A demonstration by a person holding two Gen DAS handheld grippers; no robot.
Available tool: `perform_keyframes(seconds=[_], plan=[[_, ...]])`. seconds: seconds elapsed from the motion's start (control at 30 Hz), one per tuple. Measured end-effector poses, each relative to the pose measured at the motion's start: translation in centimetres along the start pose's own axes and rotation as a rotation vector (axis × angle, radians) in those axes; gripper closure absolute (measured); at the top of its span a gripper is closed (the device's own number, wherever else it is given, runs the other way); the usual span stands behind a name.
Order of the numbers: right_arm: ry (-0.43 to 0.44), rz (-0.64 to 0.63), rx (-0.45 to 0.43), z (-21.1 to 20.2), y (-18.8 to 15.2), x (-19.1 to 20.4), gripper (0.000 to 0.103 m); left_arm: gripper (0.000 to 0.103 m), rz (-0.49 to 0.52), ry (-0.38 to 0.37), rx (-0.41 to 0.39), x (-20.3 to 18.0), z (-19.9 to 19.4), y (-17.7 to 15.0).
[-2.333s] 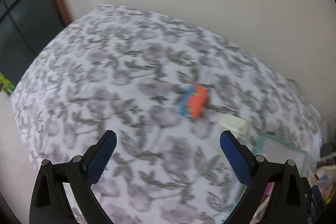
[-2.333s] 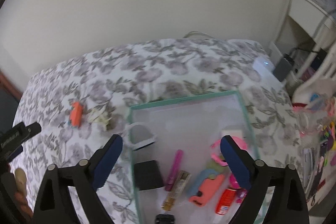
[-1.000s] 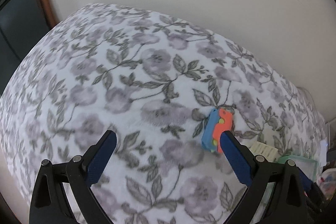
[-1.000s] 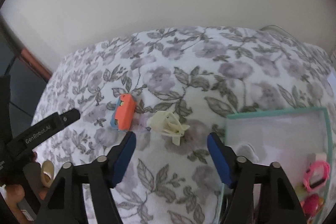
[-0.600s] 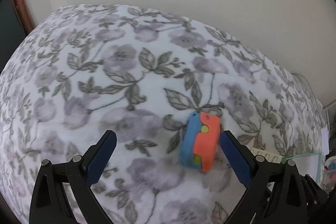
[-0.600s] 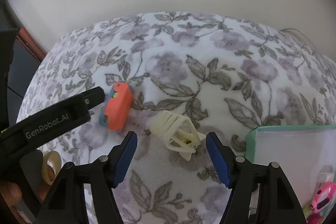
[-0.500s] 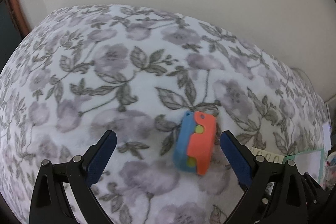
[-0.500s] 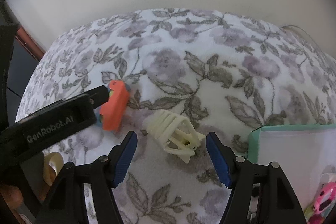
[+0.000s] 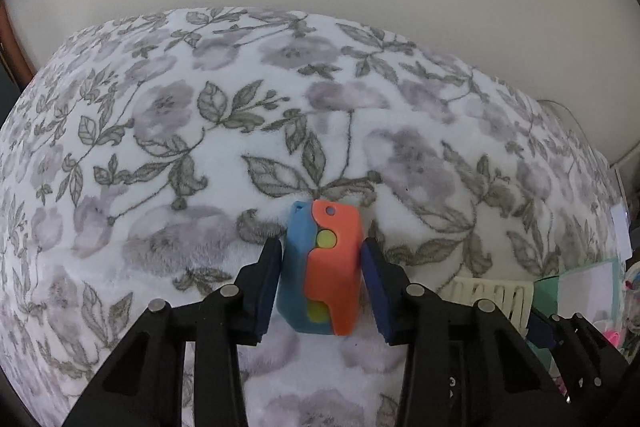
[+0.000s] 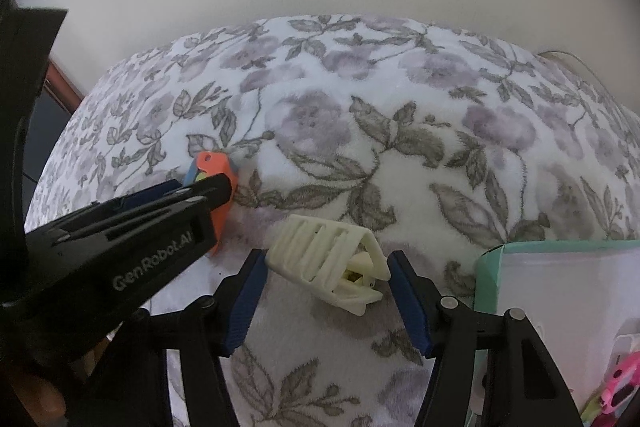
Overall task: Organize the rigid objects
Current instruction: 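Close the left tool on the orange-blue block while the right tool grasps the cream clip, then carry the block and cream clip into the tray and open both tools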
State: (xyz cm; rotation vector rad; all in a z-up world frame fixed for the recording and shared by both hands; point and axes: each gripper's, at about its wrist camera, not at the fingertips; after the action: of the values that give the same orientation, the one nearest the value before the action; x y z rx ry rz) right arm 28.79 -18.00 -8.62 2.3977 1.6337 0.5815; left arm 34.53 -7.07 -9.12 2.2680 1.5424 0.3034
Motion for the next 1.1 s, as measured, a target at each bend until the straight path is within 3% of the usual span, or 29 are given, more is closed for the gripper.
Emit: perform_keyframes(seconds=[0.5,0.8,1.1], plan=[[0.034,0.030,0.003,-4.9,-2.2,-0.7,0.041,0.062,-0.127,-0.066,0.050,0.4,-2.7,-2.9],[0.056,0.105,-0.041,-11.5,-5.1,-3.1,0.041,0.062,-0.211,-0.091,0.024,-0.9,-9.0,-5.7],[0.070,0.188,-0.104,-17.0,-7.8,-6.0,0.041,0.062,-0.258,-0.101,-0.058,-3.5,-15.7,-7.5]])
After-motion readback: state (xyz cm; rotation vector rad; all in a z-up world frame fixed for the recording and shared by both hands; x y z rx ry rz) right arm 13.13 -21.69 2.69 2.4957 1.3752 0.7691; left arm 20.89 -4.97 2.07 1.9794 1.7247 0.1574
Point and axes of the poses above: each gripper's, at about its wrist camera, not at the fingertips, and z roughly the way its jaws point, x to its left, y to its top, and after that the axes turned 14 degrees about z, right-handed
